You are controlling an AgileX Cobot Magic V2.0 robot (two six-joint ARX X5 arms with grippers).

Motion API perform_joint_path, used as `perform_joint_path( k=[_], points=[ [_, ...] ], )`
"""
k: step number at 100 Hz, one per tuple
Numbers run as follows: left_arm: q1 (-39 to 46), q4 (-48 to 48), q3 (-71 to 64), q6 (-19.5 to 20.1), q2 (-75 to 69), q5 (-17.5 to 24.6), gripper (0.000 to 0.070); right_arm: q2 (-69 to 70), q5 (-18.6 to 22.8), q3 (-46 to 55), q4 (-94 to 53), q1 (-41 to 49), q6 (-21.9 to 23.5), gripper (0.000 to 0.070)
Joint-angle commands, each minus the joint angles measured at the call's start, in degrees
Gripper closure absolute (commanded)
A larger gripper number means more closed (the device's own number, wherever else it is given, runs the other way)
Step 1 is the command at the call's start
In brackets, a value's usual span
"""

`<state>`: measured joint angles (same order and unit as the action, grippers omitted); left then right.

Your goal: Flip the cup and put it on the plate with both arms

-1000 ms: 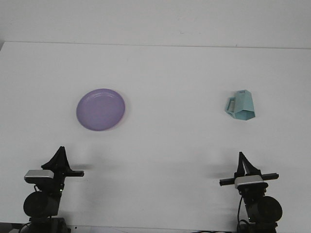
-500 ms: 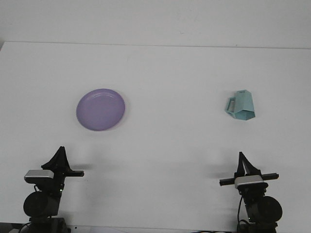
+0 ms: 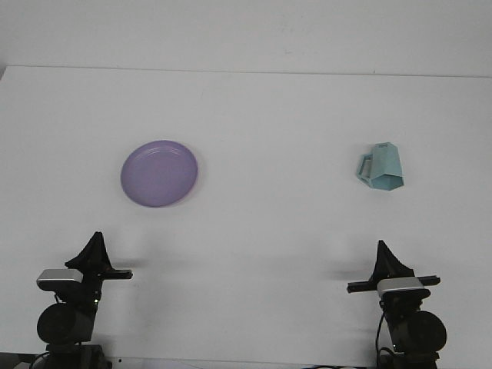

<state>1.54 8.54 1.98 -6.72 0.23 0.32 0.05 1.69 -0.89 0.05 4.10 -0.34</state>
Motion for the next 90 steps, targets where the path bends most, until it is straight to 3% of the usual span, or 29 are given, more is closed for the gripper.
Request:
perform_joint_path(
  k=[1,14,29,41,58,65,73,77,90],
  points=[
    [0.04,0.55,-1.18,-1.55,-0.04,0.09,0.0689,0.00,-0.17,0.07,1.75,0.07,10.16,0.0700],
    [0.04,0.59,-1.16,-1.97,-0.04,0.09,0.0688,0.22,-0.96,-3.72,-0.52,0.07,15.56,0.0700],
    [0.04,0.52,-1.16,-1.97,-0.04,0.09,0.0688,4.48,-5.14,-13.35,-2.16,0.04,14.80,0.0700],
    [0.04,0.52,-1.16,-1.95,-0.04,0.07,0.0689,12.52,-6.69,-23.54,-5.18,0.04,9.79,0.0700],
    [0.04,0.55,-1.16,-1.95,-0.04,0.07,0.0688,25.20,-6.75,-34.45,-8.63,0.00,-3.37,0.0688],
    [0.04,0.57,-1.16,-1.95,-0.04,0.09,0.0688,29.11,-6.78,-36.09,-8.26,-0.02,-7.91,0.0558],
    [0.04,0.57,-1.16,-1.95,-0.04,0.09,0.0688,32.94,-7.82,-36.28,-6.93,-0.33,-10.84,0.0242],
    [0.04,0.57,-1.16,-1.95,-0.04,0.09,0.0688,34.75,-8.24,-36.28,-6.82,-0.76,-12.02,0.0125],
    [0.04,0.59,-1.16,-1.95,-0.04,0.09,0.0688,40.54,-7.82,-35.91,-5.97,-3.37,-15.21,0.0107]
  ],
)
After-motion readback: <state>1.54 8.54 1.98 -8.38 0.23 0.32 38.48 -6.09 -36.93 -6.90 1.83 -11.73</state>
